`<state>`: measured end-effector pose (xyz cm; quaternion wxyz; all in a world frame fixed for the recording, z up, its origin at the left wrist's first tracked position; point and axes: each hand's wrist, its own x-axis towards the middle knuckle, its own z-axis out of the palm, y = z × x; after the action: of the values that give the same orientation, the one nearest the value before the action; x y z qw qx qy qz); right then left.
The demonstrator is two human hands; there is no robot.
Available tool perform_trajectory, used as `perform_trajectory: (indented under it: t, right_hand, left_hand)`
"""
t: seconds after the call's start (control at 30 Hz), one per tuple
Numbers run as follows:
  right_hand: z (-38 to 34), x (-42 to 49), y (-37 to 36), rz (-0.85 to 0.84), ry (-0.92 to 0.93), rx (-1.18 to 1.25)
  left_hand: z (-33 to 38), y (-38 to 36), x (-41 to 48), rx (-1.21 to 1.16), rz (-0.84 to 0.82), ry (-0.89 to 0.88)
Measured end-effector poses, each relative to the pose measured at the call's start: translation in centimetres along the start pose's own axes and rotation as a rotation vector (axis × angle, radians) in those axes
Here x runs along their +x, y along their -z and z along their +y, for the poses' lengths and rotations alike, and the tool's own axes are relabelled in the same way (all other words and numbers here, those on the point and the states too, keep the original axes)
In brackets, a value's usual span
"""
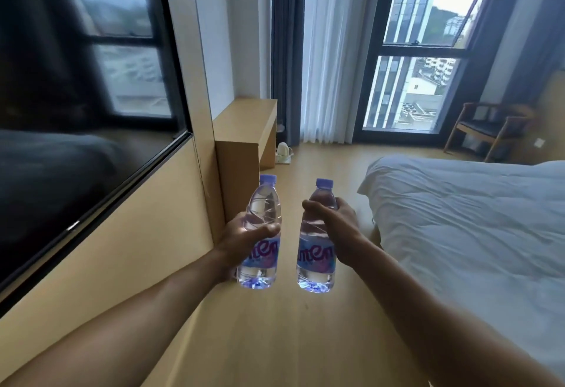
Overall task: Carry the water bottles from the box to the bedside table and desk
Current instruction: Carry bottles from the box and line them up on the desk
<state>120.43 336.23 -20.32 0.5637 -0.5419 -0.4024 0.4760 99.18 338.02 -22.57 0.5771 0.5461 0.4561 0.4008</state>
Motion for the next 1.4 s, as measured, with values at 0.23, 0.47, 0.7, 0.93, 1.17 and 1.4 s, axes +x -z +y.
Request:
perform_trajectory:
  t: [0.23, 0.47, 0.7, 0.93, 1.17, 1.4]
  right_hand:
    - [-0.6, 10.7, 4.9, 0.017, 0.005, 0.005]
    - [-0.1, 23.8, 6.6, 0.051, -0.004, 0.002]
    - [-1.6, 37.1, 9.0, 0.114, -0.004, 0.027]
    - [-3.4, 49.1, 13.2, 0.136, 0.013, 0.065]
    - [-6.0, 62.7, 18.7, 0.115, 0.018, 0.035]
    - [-8.7, 74.6, 22.0, 0.054, -0.003, 0.033]
  left_hand:
    - [0.2, -3.6, 12.2, 0.041, -0.020, 0.022]
    - [0.3, -5.4, 26.6, 0.032, -0.073, 0.004]
    - [2.6, -6.4, 41.3, 0.069, -0.157, -0.021]
    - [4.3, -10.7, 54.0, 0.099, -0.168, -0.023]
    - [6.1, -15.9, 66.6, 0.063, -0.145, -0.011]
    - [8.3, -19.0, 77.1, 0.059, -0.085, -0.023]
